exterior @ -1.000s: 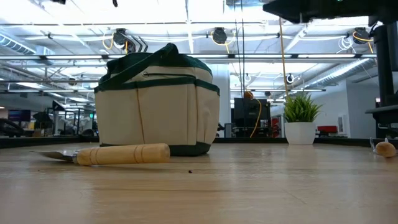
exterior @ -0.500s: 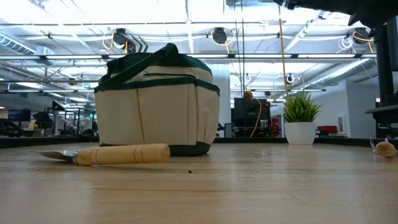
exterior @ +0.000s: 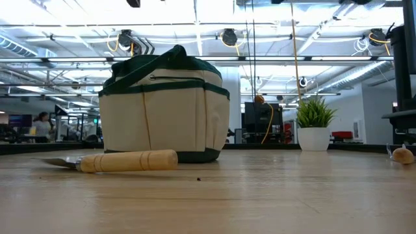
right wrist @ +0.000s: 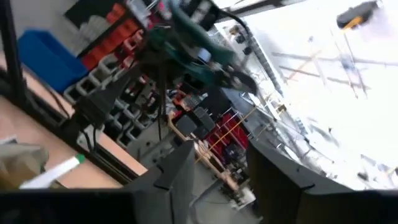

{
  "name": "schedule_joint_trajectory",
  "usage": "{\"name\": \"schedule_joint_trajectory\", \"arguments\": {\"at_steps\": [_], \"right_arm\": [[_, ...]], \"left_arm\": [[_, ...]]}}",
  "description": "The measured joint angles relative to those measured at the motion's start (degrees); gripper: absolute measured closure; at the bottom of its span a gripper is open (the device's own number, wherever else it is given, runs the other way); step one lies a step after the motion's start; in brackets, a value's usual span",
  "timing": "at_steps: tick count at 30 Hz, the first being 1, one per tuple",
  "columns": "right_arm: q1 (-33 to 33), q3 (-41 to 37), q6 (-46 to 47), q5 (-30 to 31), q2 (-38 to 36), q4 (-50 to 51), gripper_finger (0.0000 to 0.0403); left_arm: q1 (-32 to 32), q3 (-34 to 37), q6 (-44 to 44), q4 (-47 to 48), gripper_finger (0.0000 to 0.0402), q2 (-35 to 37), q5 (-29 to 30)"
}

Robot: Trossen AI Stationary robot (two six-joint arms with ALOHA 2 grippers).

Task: Pick & Place Garden tools in Gardening bag
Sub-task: Put the green shear scissors into the gardening bag

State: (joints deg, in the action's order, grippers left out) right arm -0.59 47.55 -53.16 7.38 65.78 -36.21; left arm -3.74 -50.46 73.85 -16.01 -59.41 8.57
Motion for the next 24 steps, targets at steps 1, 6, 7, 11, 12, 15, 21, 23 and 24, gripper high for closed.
{"name": "schedule_joint_trajectory", "arguments": {"at_steps": [1,6,7,11,12,15,21,23,24], "right_arm": [[-0.19,0.73,-1.53,0.00,0.75,0.39,0.0253],[-0.81,3.30,-8.90,0.17,3.59,0.50,0.0229],[-0.97,3.67,-10.03,0.20,4.00,0.51,0.0224],[-1.08,5.67,-12.64,0.22,5.44,0.54,0.0209],[-1.08,6.26,-12.66,0.18,5.69,0.53,0.0205],[-1.06,7.80,-12.69,0.05,6.47,0.44,0.0196],[-2.23,9.64,-16.73,-0.11,8.45,0.51,0.0186],[-2.64,10.00,-18.32,-0.15,9.42,0.65,0.0185],[-2.86,10.10,-18.95,-0.15,9.80,0.91,0.0185]], "left_arm": [[0.79,0.00,0.92,-0.41,0.0347,-0.70,-1.26],[4.22,0.00,6.29,-1.23,0.0347,-3.76,-7.26],[4.79,0.00,7.25,-1.22,0.0347,-4.26,-8.27],[6.96,0.00,10.29,-1.85,0.0347,-6.25,-11.66],[7.48,0.00,10.89,-2.04,0.0347,-6.69,-12.29],[8.95,0.00,12.45,-2.41,0.0347,-7.87,-14.47],[11.58,0.00,15.07,-5.28,0.0347,-10.09,-18.76],[12.21,0.00,16.11,-6.83,0.0347,-10.81,-20.16],[12.36,0.00,16.68,-7.06,0.0347,-11.15,-20.90]]}}
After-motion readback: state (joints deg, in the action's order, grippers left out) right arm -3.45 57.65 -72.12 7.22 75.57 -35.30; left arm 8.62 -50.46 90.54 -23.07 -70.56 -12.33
